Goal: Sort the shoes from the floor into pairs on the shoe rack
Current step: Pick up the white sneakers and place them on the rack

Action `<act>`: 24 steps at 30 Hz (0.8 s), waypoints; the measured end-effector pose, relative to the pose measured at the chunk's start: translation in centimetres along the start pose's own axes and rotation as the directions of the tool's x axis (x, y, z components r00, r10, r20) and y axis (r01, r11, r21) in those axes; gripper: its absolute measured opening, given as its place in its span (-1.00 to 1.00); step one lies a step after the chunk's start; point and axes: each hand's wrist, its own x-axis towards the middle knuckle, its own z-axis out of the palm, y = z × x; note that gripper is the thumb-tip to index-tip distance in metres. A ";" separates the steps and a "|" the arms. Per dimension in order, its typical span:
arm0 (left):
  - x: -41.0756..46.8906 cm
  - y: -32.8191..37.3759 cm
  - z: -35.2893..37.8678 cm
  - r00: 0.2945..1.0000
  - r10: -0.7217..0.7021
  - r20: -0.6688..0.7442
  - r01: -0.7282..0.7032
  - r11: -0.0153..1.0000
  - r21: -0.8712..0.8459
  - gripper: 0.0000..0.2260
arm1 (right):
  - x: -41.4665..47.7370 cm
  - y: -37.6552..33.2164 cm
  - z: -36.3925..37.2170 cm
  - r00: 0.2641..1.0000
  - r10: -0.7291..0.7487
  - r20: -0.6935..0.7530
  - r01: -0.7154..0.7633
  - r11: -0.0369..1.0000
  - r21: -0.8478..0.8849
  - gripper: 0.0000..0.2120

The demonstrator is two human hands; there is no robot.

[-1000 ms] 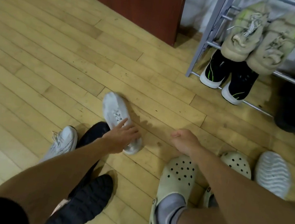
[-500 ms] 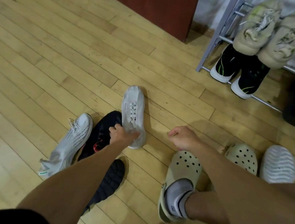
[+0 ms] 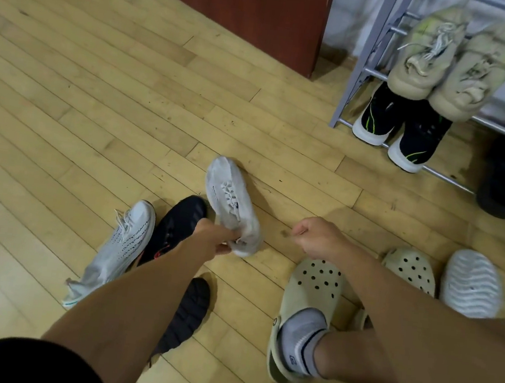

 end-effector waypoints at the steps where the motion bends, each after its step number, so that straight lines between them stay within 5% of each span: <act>1: -0.9 0.7 0.1 0.998 -0.013 0.053 0.016 0.998 -0.058 -0.72 | -0.4 -0.1 -0.3 1.000 0.000 0.001 0.000 1.000 -0.009 -0.78; 5: -4.6 3.4 0.0 0.978 0.052 0.203 -0.025 0.991 -0.131 -0.88 | -2.8 -0.9 -2.1 0.999 0.025 -0.037 -0.026 0.999 -0.023 -0.71; 9: -9.8 6.2 -0.1 0.924 0.300 0.239 -0.285 0.954 -0.094 -0.83 | -6.2 -3.3 -5.4 0.991 0.007 -0.132 0.000 0.999 0.053 -0.65; 17: -24.7 13.9 0.8 0.550 0.734 0.399 -0.785 0.617 -0.053 -0.69 | -18.2 -7.0 -15.0 0.882 -0.183 -0.433 0.292 0.935 0.200 -0.64; 21: -32.0 16.1 2.6 0.369 0.814 0.448 -0.899 0.434 -0.048 -0.69 | -25.2 -5.4 -19.5 0.817 -0.229 -0.529 0.337 0.934 0.116 -0.66; 24: -36.6 17.3 5.3 0.313 0.812 0.493 -0.922 0.384 -0.046 -0.74 | -29.5 -2.9 -22.0 0.774 -0.234 -0.588 0.337 0.939 0.069 -0.64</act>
